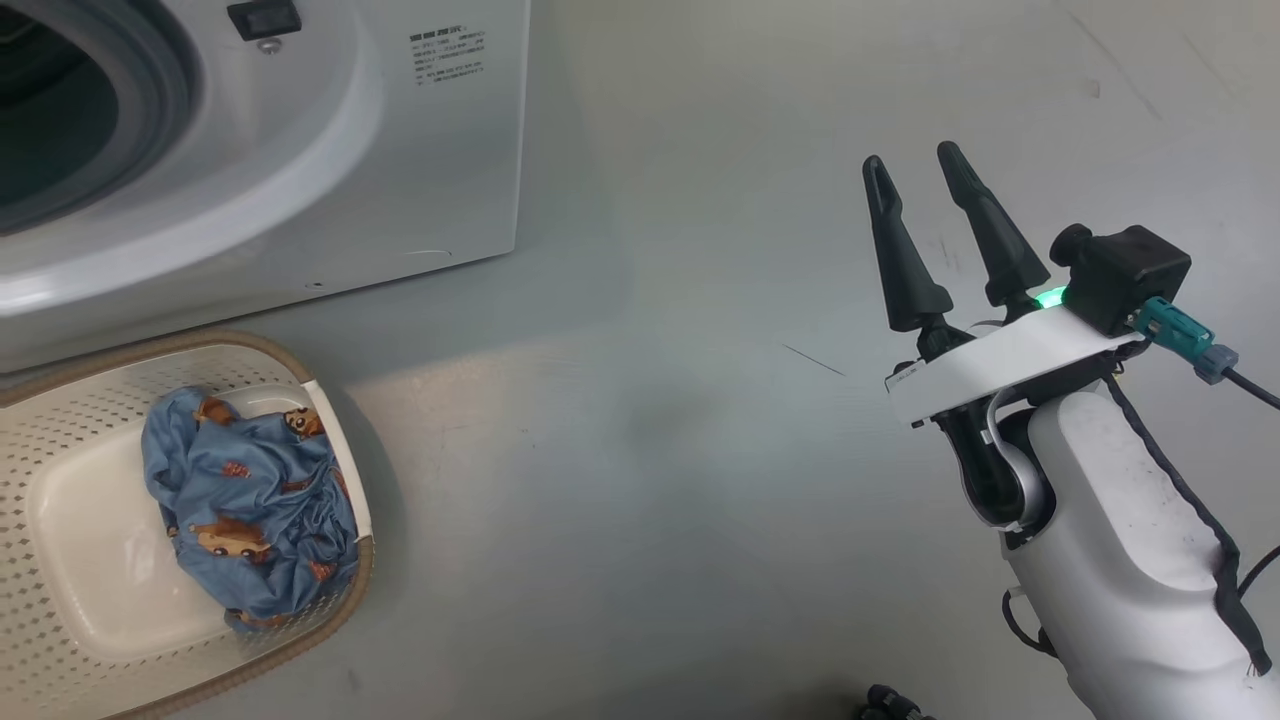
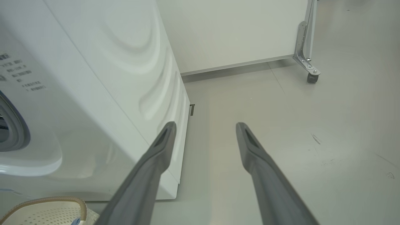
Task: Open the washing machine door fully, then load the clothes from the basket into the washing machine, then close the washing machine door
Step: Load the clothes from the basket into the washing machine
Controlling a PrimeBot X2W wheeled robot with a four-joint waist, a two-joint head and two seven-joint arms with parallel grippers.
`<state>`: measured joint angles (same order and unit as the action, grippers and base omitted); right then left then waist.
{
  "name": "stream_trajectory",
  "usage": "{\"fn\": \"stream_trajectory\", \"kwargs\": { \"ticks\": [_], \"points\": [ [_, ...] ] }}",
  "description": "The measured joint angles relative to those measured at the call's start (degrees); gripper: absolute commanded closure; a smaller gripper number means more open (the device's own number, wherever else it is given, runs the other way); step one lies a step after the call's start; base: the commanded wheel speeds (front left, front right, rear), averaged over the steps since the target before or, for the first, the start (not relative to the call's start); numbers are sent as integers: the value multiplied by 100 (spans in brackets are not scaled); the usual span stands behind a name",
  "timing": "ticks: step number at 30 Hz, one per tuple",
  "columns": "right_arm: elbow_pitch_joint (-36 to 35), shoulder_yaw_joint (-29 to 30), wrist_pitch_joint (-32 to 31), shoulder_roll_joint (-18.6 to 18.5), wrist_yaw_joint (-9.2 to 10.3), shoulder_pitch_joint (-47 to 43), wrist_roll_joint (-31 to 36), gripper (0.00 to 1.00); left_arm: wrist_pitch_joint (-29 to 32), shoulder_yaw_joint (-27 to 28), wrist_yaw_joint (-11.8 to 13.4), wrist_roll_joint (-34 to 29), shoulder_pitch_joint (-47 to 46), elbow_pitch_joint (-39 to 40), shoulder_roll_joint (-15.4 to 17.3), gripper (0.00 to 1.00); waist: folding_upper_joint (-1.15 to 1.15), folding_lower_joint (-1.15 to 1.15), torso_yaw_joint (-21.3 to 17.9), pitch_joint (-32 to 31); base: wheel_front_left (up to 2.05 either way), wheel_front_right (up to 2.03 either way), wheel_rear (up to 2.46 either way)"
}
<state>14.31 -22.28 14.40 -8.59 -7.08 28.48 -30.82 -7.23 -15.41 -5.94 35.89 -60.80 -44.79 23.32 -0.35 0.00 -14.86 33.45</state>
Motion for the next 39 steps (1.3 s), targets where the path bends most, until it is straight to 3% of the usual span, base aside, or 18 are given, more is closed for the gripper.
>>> {"fn": "stream_trajectory", "kwargs": {
  "ticks": [16, 39],
  "points": [
    [86, -21, 0, -46, 0, -45, 0, 0, -598, -101, -54, 4, 888, 100, -118, 0, 0, 0, 248, -400, 0, 0, 0],
    [308, -47, 0, -216, 0, -393, -52, 0, -716, 14, -104, 35, 2463, 943, -389, 0, 0, 0, 567, -1342, 0, 0, 0]
  ]
}}
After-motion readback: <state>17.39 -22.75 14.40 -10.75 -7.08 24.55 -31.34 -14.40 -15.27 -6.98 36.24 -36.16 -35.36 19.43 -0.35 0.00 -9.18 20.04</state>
